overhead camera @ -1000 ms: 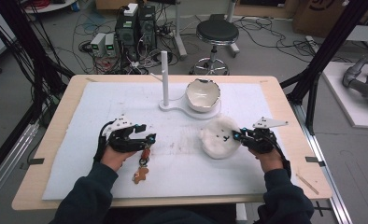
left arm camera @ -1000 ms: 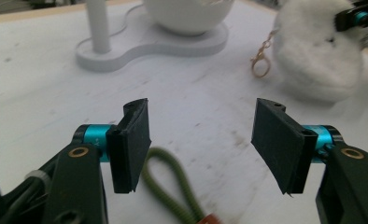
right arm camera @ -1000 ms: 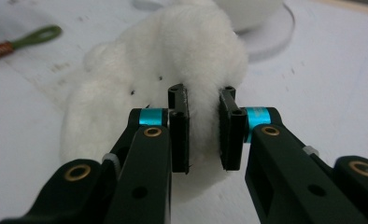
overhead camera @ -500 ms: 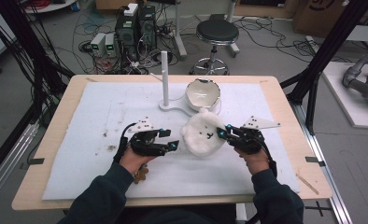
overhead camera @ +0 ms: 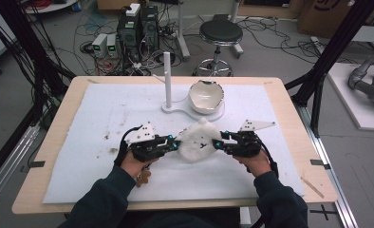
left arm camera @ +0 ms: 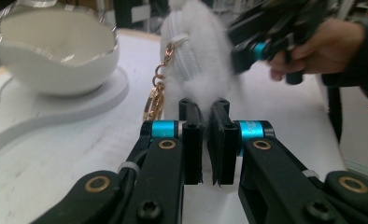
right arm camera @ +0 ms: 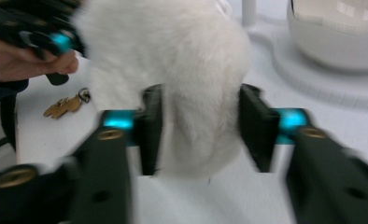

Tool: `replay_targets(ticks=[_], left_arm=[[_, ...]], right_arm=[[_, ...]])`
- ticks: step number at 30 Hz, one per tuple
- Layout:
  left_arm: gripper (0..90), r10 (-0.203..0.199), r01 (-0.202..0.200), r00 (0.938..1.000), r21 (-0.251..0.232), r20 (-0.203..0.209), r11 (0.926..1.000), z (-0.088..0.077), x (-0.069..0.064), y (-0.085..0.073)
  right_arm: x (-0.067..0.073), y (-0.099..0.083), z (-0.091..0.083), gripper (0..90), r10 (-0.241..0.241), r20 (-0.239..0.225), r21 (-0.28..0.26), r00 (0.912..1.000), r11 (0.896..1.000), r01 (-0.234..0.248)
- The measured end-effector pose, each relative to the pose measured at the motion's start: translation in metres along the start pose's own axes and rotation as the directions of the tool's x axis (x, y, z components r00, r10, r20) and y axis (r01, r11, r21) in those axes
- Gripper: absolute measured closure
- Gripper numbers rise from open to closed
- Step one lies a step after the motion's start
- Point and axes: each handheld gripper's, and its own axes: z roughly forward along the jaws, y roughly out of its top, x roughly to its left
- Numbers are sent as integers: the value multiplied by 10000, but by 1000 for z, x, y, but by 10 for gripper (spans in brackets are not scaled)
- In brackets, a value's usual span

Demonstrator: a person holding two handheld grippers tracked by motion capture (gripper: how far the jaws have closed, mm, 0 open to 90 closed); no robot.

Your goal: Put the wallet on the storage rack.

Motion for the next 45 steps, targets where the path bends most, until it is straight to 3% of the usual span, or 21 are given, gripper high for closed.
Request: replay_targets(ticks=[7, 12, 17, 18, 19, 20, 21, 22, 23, 25, 27, 29, 30, 31, 34, 35, 37, 38, 40, 44, 45], left_arm=[[845, 108, -92, 9987, -336, 503, 9994, -1, -2, 1], [843, -123, 126, 9997, -98, 217, 9999, -1, 1, 0], [781, -666, 687, 9958, 308, -622, 9972, -1, 6, -2], [693, -857, 908, 9925, 564, -867, 9943, 0, 8, -3], [589, -1273, 1401, 9814, 822, -1438, 9867, 0, 13, -6], [524, -1273, 1401, 9814, 822, -1438, 9867, 0, 13, -6], [490, -1526, 1682, 9713, 730, -1823, 9831, -3, 18, -7], [452, -1526, 1682, 9713, 730, -1823, 9831, -3, 18, -7], [421, -1631, 1795, 9627, 586, -2160, 9820, -8, 22, -7], [383, -1613, 1777, 9602, 532, -2282, 9826, -12, 25, -7], [330, -1555, 1738, 9490, 436, -2744, 9838, -23, 31, -7], [279, -1522, 1720, 9429, 417, -2962, 9842, -28, 35, -7], [246, -1525, 1724, 9363, 359, -3165, 9844, -34, 38, -7], [243, -1551, 1750, 9324, 323, -3264, 9840, -37, 40, -7], [242, -1554, 1717, 9140, 102, -3749, 9851, -55, 49, -7], [243, -1554, 1717, 9140, 102, -3749, 9851, -55, 49, -7], [243, -1633, 1783, 9046, 16, -3938, 9840, -62, 54, -8], [243, -1728, 1875, 8938, -53, -4137, 9823, -67, 57, -10], [243, -1822, 1965, 8850, -110, -4286, 9804, -72, 60, -11], [243, -1953, 2088, 8748, -189, -4434, 9778, -76, 63, -13], [243, -1966, 2098, 8735, -199, -4453, 9775, -77, 63, -13]], right_arm=[[-10, -5, 13, 327, -70, -24, 651, 10000, 9979, 71], [-10, -3, 8, 698, -382, -556, 560, 9977, 9976, 413], [-6, 1, -4, 773, -908, -488, -259, 9947, 9956, 896], [-5, 2, -4, 775, -1070, -276, -301, 9939, 9939, 1061], [-3, 2, -5, 776, -1173, -59, -241, 9931, 9928, 1171], [-3, 3, -6, 777, -1210, 140, -206, 9926, 9924, 1213], [-3, 4, -7, 777, -1327, 424, -201, 9902, 9908, 1337], [-2, 5, -8, 777, -1452, 690, -178, 9870, 9890, 1468], [-2, 7, -9, 777, -1590, 1006, -191, 9821, 9867, 1617], [-2, 9, -11, 777, -1689, 1270, -194, 9774, 9848, 1727], [-2, 16, -18, 777, -1920, 2031, -376, 9601, 9783, 2036], [-2, 18, -19, 777, -1948, 2174, -449, 9565, 9769, 2092], [-3, 28, -24, 777, -2106, 2649, -575, 9410, 9707, 2334], [-3, 28, -24, 777, -2106, 2649, -575, 9410, 9707, 2334], [-3, 49, -28, 776, -2588, 3233, -532, 9102, 9554, 2906], [-3, 55, -29, 776, -2730, 3361, -530, 9014, 9500, 3076], [-6, 67, -31, 776, -2831, 3456, -444, 8947, 9474, 3170], [-9, 73, -31, 776, -2845, 3488, -414, 8930, 9472, 3179], [-15, 81, -30, 775, -2718, 3435, -335, 8990, 9530, 3010], [-28, 93, -25, 774, -2868, 3597, 11, 8879, 9517, 3069], [-35, 99, -22, 774, -2998, 3813, 167, 8745, 9480, 3178]])
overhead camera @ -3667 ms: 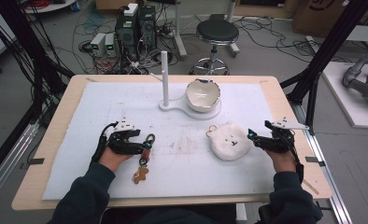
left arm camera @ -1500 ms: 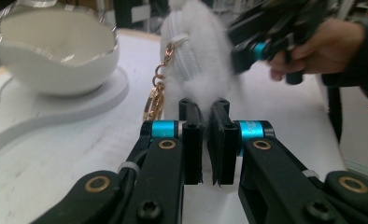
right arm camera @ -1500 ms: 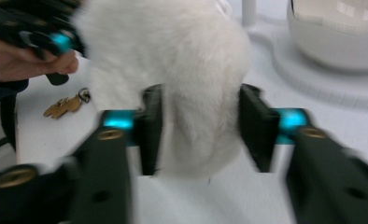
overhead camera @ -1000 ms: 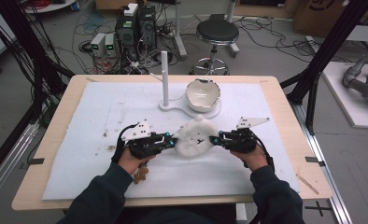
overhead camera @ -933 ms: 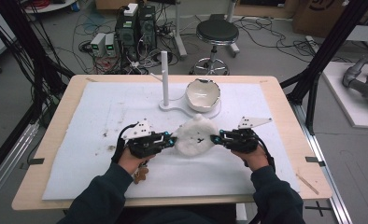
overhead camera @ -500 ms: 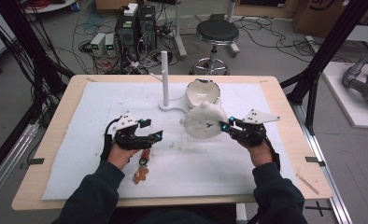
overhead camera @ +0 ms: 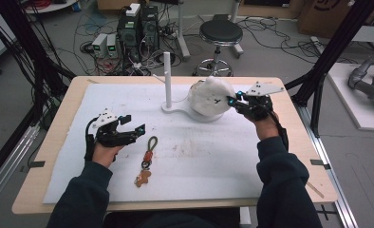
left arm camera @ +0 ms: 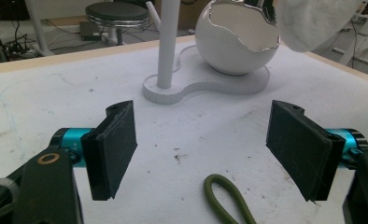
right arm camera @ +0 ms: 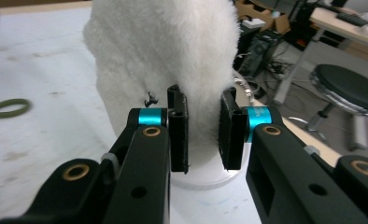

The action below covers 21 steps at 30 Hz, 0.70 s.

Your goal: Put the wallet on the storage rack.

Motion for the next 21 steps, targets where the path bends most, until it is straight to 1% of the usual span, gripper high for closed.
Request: replay_targets(ticks=[1, 2, 3, 4, 5, 6, 7, 9, 10, 11, 12, 13, 14, 16, 17, 18, 19, 21], left_arm=[[243, -37, 37, 10000, 34, -10, 10000, 0, 0, 0], [243, -45, 45, 10000, 40, -11, 10000, 0, 0, -1], [243, -30, 29, 10000, 58, 14, 10000, 1, 1, -1], [243, -74, 74, 10000, 32, 14, 10000, 1, 0, -1], [243, -61, 61, 10000, 74, 63, 10000, 2, 0, -1], [243, -73, 73, 9999, 86, 81, 9999, 2, 0, -1], [243, -73, 72, 9999, 96, 88, 9999, 2, 0, -1], [244, -124, 124, 9999, 87, 82, 9999, 2, 0, -1], [244, -142, 141, 9999, 84, 82, 9999, 2, 1, -2], [246, -155, 155, 9998, 93, 80, 9998, 2, 1, -2], [246, -150, 149, 9999, 112, 83, 9998, 2, 1, -2], [246, -199, 198, 9997, 103, 107, 9998, 2, 1, -3], [246, -232, 231, 9997, 143, 102, 9996, 2, 1, -3], [246, -223, 222, 9997, 152, 96, 9996, 2, 2, -3], [246, -246, 245, 9997, 146, 90, 9996, 2, 2, -4], [247, -258, 256, 9996, 145, 94, 9996, 1, 2, -4], [247, -258, 256, 9996, 145, 94, 9996, 1, 2, -4], [248, -296, 294, 9995, 141, 112, 9995, 1, 2, -4]], right_arm=[[0, 0, 0, 774, 0, 0, 0, 10000, 10000, 0], [-6, 3, 7, 774, -131, 359, 55, 9993, 9999, 129], [-9, 4, 11, 773, -293, 537, 146, 9981, 9995, 286], [-9, 4, 11, 773, -293, 537, 146, 9981, 9995, 286], [-11, 4, 15, 773, -552, 743, 184, 9957, 9984, 540], [-14, 5, 21, 773, -710, 1034, 215, 9921, 9974, 691], [-16, 5, 24, 773, -758, 1159, 266, 9904, 9970, 732], [-21, 5, 35, 773, -984, 1666, 398, 9811, 9949, 930], [-21, 5, 35, 773, -984, 1666, 398, 9811, 9949, 930], [-22, 5, 43, 773, -1238, 1929, 453, 9734, 9921, 1172], [-22, 5, 43, 773, -1238, 1929, 453, 9734, 9921, 1172], [-21, 6, 50, 773, -1764, 2101, 706, 9616, 9838, 1651], [-21, 7, 53, 773, -2034, 2183, 896, 9545, 9781, 1879], [-17, 9, 58, 773, -2430, 2320, 994, 9419, 9691, 2256], [-15, 9, 61, 773, -2760, 2347, 1047, 9321, 9604, 2581], [-14, 8, 64, 773, -2908, 2338, 1197, 9278, 9556, 2694], [-12, 7, 67, 773, -3123, 2274, 1375, 9224, 9480, 2871], [-9, 5, 72, 773, -3321, 2150, 1513, 9184, 9404, 3046]])
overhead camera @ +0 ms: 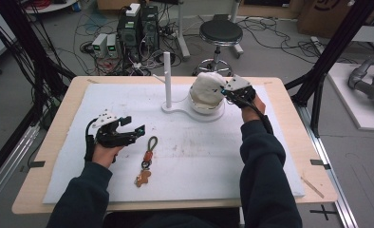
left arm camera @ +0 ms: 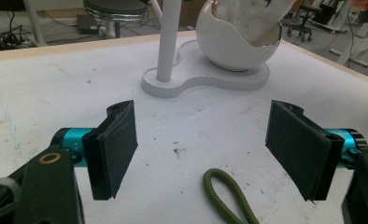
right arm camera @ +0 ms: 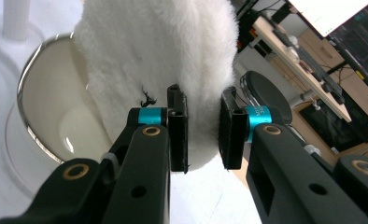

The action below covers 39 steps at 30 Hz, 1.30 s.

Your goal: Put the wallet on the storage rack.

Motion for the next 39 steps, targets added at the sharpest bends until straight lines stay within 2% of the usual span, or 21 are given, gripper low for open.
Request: replay_targets(ticks=[3, 10, 12, 15, 16, 17, 18, 19, 20, 23, 24, 26, 27, 28, 30, 32, 34, 35, 36, 38, 39], left_arm=[[248, -20, 20, 10000, 8, 0, 10000, 0, 0, 0], [250, -77, 76, 10000, 45, 53, 10000, 0, 1, -1], [249, -97, 96, 9999, 72, 54, 9999, 0, 0, -1], [250, -102, 102, 9999, 105, 57, 9999, 1, 0, -1], [250, -122, 121, 9999, 119, 75, 9999, 1, 0, -1], [250, -109, 108, 9999, 115, 81, 9999, 1, 0, -1], [250, -99, 98, 9999, 127, 98, 9999, 1, 0, -1], [250, -99, 98, 9999, 127, 98, 9999, 1, 0, -1], [250, -105, 104, 9999, 130, 92, 9999, 1, 0, -1], [250, -180, 180, 9998, 121, 66, 9998, 0, 1, -2], [250, -180, 180, 9998, 121, 66, 9998, 0, 1, -2], [250, -209, 209, 9998, 109, 65, 9997, 1, 1, -2], [250, -222, 221, 9997, 99, 84, 9997, 1, 1, -2], [250, -234, 233, 9997, 113, 87, 9997, 1, 1, -2], [250, -240, 239, 9997, 159, 90, 9996, 2, 1, -2], [251, -278, 277, 9996, 106, 97, 9996, 2, 1, -2], [251, -287, 286, 9995, 113, 129, 9995, 1, 1, -2], [252, -280, 278, 9995, 123, 110, 9995, 1, 2, -2], [251, -289, 287, 9995, 127, 147, 9995, 1, 1, -2], [252, -287, 286, 9995, 137, 137, 9995, 1, 1, -3], [252, -240, 237, 9996, 196, 151, 9995, 1, 1, -3]], right_arm=[[6, 2, 5, 772, -367, -114, 91, 9993, 9993, 368], [14, -1, 12, 772, -507, -483, 409, 9975, 9978, 527], [14, -3, 12, 772, -275, -752, 485, 9968, 9983, 312], [12, -7, 10, 772, 31, -1760, 470, 9844, 9989, 53], [12, -7, 10, 772, 31, -1760, 470, 9844, 9989, 53], [11, -10, 9, 758, 452, -2518, 577, 9667, 9978, -316], [10, -11, 9, 729, 793, -2805, 634, 9566, 9959, -640], [10, -11, 9, 729, 793, -2805, 634, 9566, 9959, -640], [5, -12, 7, 581, 1672, -3129, 615, 9350, 9859, -1557], [-1, -14, -3, 505, 2801, -3315, 128, 9009, 9561, -2926], [-1, -14, -3, 505, 2801, -3315, 128, 9009, 9561, -2926], [-5, -15, -9, 504, 3203, -3333, -71, 8868, 9397, -3420], [-9, -15, -16, 594, 3426, -3272, -156, 8807, 9299, -3675], [-9, -14, -17, 652, 3422, -3279, -229, 8806, 9290, -3695], [-8, -12, -17, 685, 3483, -3291, -287, 8777, 9254, -3780], [-3, -7, -11, 731, 3897, -3432, -148, 8546, 9075, -4197], [3, -4, -3, 770, 3895, -3479, 65, 8528, 9106, -4132], [8, -3, 2, 775, 3868, -3377, 308, 8581, 9157, -4007], [12, -4, 10, 776, 3993, -3337, 721, 8539, 9140, -3993], [13, -4, 10, 774, 4042, -3344, 747, 8513, 9119, -4036], [11, -5, 5, 697, 4086, -3405, 625, 8468, 9085, -4132]])
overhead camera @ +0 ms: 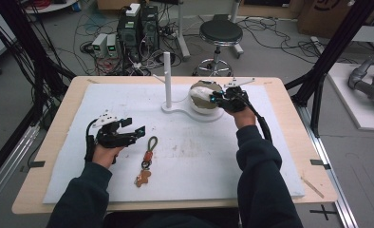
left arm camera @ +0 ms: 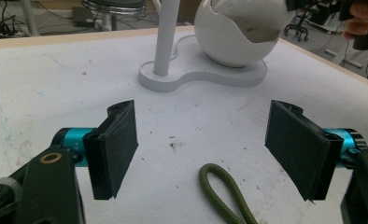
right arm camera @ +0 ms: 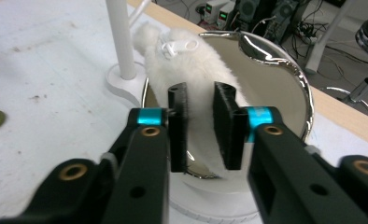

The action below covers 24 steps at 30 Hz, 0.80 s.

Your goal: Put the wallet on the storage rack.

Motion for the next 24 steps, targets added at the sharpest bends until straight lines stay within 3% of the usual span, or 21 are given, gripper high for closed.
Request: replay_targets(ticks=[1, 2, 3, 4, 5, 7, 10, 12, 13, 14, 16, 18, 20, 24], left_arm=[[252, -22, 22, 10000, -7, -8, 10000, 0, 0, 0], [252, -17, 17, 10000, 2, -7, 10000, 0, 0, -1], [252, -18, 18, 10000, 21, -8, 10000, 0, 0, -1], [252, -14, 14, 10000, 5, -58, 10000, -1, 0, 0], [252, -14, 14, 10000, -42, -57, 10000, -1, 1, 0], [252, -2, 1, 9999, -83, -154, 10000, -3, 1, 0], [243, 73, -75, 9994, -83, -338, 9999, -4, 2, 0], [229, -11, 10, 9992, -26, -401, 10000, -4, 2, 0], [197, -20, 19, 9989, -11, -466, 10000, -5, 2, 0], [197, -7, 8, 9989, 29, -458, 10000, -4, 2, 0], [188, 17, -17, 9989, 5, -471, 10000, -4, 2, 0], [188, 84, -80, 9987, 87, -498, 9999, -4, 2, 0], [189, 125, -118, 9987, 160, -490, 9998, -5, 1, -1], [190, 124, -114, 9987, 191, -492, 9998, -6, 1, -2]], right_arm=[[0, 0, 0, 697, 0, 0, 0, 10000, 10000, 0], [0, 0, -4, 633, 133, -20, -72, 9999, 9999, -133], [-4, 0, -16, 499, 587, 79, -208, 9982, 9981, -585], [-4, 0, -16, 499, 587, 79, -208, 9982, 9981, -585], [-8, -1, -30, 435, 952, 230, 20, 9952, 9954, -953], [-8, -2, -36, 409, 864, 256, 259, 9959, 9959, -870], [-1, -19, -60, 323, 47, 1041, 355, 9946, 9993, -85], [1, -36, -72, 275, 100, 973, 503, 9952, 9986, -150], [3, -56, -81, 225, 200, 1151, 684, 9931, 9973, -281], [3, -56, -81, 225, 200, 1151, 684, 9931, 9973, -281], [5, -84, -89, 218, 454, 1206, 1004, 9917, 9933, -577], [5, -92, -90, 218, 505, 1197, 1018, 9915, 9928, -629], [3, -111, -92, 218, 935, 1320, 954, 9868, 9897, -1065], [-1, -115, -95, 218, 1239, 1547, 884, 9802, 9864, -1386]])
